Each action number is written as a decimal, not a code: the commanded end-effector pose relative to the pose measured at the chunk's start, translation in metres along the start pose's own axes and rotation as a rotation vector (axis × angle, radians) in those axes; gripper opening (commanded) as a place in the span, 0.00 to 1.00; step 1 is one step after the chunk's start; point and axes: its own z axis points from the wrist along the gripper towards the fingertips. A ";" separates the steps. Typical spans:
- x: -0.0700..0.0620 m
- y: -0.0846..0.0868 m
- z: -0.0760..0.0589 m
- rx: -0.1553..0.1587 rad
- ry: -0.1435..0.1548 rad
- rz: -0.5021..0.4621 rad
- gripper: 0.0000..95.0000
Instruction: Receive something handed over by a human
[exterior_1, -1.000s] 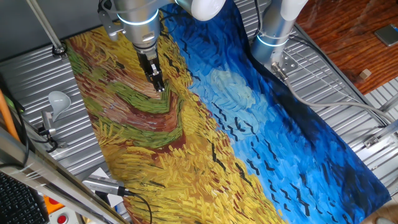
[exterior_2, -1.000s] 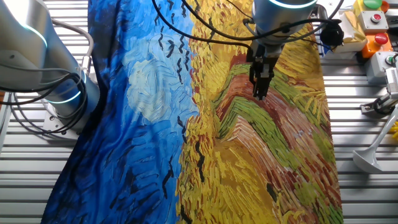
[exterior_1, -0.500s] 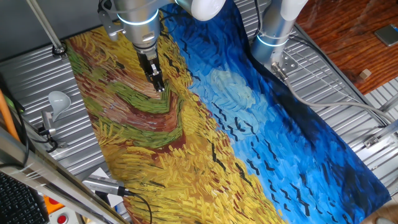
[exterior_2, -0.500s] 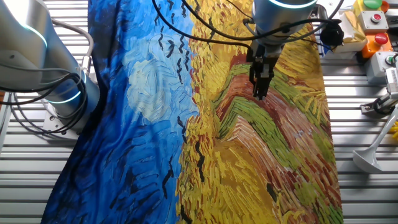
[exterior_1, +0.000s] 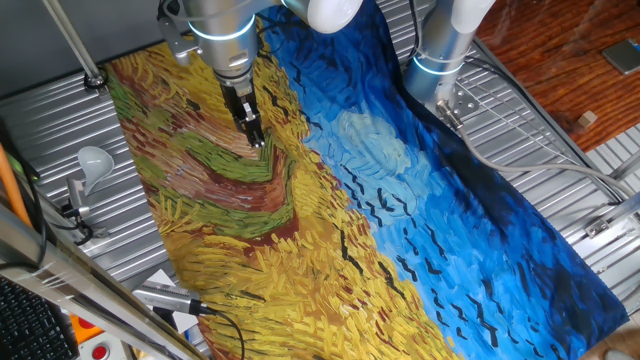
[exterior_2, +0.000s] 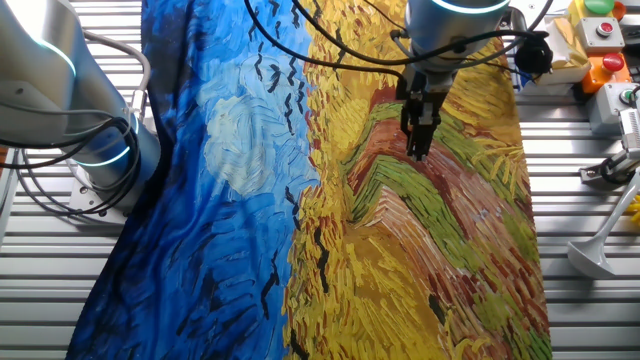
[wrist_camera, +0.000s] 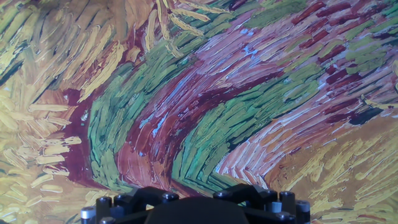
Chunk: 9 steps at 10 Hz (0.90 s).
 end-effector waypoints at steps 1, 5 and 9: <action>0.000 0.000 0.000 -0.014 -0.018 -0.667 0.00; 0.000 0.000 -0.001 0.006 -0.010 -0.763 0.00; 0.000 0.000 -0.001 0.014 -0.008 -0.957 0.00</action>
